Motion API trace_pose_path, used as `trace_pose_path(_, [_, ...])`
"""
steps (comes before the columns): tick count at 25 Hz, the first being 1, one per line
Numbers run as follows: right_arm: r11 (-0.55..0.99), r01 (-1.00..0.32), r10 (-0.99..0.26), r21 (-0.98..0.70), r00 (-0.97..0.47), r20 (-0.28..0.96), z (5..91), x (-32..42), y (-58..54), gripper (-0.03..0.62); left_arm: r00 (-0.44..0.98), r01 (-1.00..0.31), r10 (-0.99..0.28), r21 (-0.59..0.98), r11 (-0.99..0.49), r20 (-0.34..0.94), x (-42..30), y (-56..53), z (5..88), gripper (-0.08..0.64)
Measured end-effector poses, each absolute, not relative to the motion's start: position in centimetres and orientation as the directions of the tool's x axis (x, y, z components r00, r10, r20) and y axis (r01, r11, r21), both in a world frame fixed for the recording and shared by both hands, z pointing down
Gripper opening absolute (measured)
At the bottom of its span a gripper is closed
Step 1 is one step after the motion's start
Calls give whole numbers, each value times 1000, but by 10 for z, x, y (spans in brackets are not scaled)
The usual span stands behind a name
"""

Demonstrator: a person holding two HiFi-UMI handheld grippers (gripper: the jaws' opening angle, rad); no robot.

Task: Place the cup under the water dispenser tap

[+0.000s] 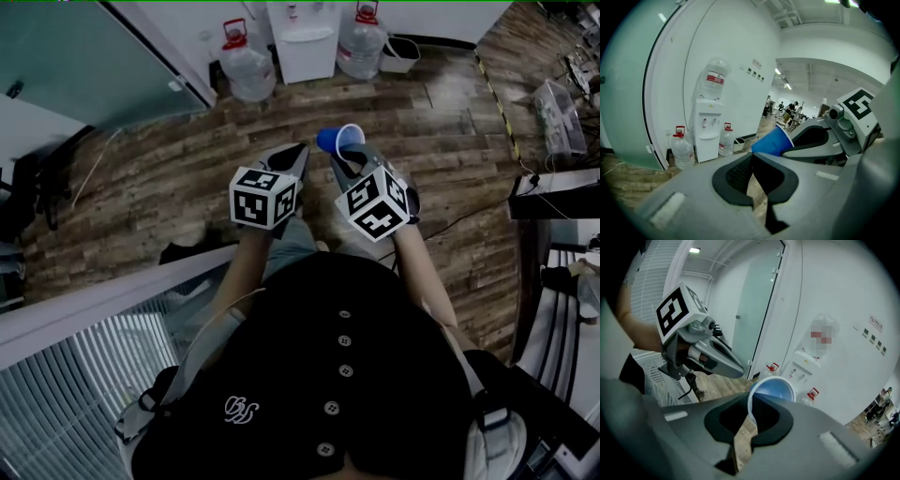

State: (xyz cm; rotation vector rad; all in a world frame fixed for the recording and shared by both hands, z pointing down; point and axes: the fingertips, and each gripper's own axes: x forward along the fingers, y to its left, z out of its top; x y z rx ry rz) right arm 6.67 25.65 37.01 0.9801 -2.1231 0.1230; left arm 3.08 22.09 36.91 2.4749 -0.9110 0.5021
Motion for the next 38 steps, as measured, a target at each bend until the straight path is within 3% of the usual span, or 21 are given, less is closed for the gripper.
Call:
trace_pose_path(25, [639,-735,-634,228,-336,696,375,20,27,23,775,-585,-432,264,-767,461,-4,-15,357,5])
trace_pose_path(38, [641,-724,-634,253,-315,706,381,5,-30,23,781,-570,-386,309,-761,491,-17,-66,379,5])
